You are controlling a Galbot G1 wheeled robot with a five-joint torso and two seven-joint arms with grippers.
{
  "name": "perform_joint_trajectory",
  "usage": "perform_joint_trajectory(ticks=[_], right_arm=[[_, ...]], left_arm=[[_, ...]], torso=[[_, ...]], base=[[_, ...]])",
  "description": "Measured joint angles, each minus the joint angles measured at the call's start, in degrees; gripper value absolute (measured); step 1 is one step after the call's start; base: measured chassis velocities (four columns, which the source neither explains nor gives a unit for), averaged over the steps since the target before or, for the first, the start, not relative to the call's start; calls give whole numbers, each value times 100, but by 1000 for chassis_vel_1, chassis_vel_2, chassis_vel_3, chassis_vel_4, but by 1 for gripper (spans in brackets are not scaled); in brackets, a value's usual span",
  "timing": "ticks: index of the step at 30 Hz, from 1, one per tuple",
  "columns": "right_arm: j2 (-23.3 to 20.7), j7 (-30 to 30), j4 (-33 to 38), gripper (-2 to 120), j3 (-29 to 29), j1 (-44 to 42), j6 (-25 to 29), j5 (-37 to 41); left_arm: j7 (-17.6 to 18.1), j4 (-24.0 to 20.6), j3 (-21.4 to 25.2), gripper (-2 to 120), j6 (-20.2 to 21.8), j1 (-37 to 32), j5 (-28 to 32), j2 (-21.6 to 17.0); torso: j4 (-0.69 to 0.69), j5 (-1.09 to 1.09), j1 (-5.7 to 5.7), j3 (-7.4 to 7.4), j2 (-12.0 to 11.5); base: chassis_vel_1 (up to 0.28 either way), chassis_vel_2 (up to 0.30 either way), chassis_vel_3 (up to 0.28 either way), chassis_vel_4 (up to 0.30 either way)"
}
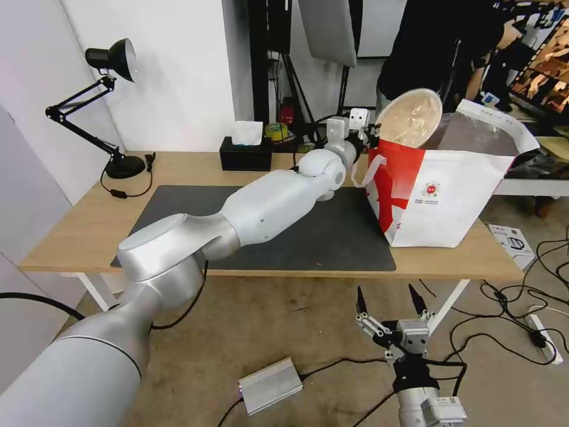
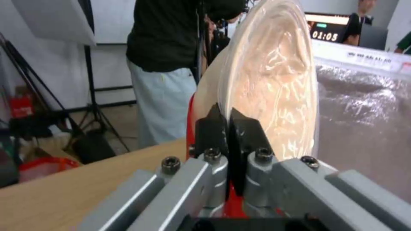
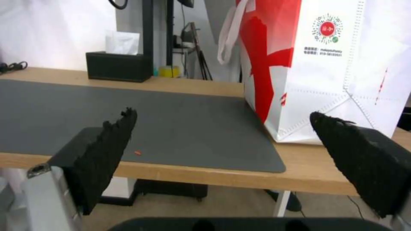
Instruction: Pick up the trash from the table and place it into the takeout bag.
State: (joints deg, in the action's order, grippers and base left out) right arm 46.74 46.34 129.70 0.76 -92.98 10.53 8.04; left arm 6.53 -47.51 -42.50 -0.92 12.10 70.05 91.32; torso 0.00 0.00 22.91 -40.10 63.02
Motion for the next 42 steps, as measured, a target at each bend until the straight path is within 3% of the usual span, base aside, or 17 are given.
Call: perform_joint_trajectory(ticks=[8, 18, 22, 27, 29, 31, 42], right_arm=[[0, 0, 0, 100, 0, 0, 0, 0], [0, 0, 0, 100, 0, 0, 0, 0], [0, 0, 0, 100, 0, 0, 0, 0], [0, 0, 0, 100, 0, 0, 0, 0], [0, 0, 0, 100, 0, 0, 0, 0], [0, 0, 0, 100, 0, 0, 0, 0], [0, 0, 0, 100, 0, 0, 0, 0]], left_arm=[[-68, 101, -179, 0, -59, 71, -371, -1], [-511, 15, -226, 0, -276, 82, -759, -7], [-577, -29, -225, 16, -399, 105, -1037, -11], [-620, -146, -226, 30, -430, 122, -1062, -12], [-643, -214, -279, 41, -472, 164, -1081, -12], [-651, -220, -302, 44, -494, 178, -1100, -13], [-664, -362, -417, 86, -541, 278, -1161, -55]], torso=[[0, 0, 0, 0, 0], [0, 0, 0, 0, 0], [1, 0, 0, 0, 0], [0, 0, 0, 0, 0], [-1, 0, 0, 0, 0], [-1, 0, 0, 0, 0], [0, 0, 0, 0, 0]], base=[[0, 0, 0, 0], [0, 0, 0, 0], [0, 0, 0, 0], [0, 0, 0, 0], [0, 0, 0, 0], [0, 0, 0, 0], [0, 0, 0, 0]])
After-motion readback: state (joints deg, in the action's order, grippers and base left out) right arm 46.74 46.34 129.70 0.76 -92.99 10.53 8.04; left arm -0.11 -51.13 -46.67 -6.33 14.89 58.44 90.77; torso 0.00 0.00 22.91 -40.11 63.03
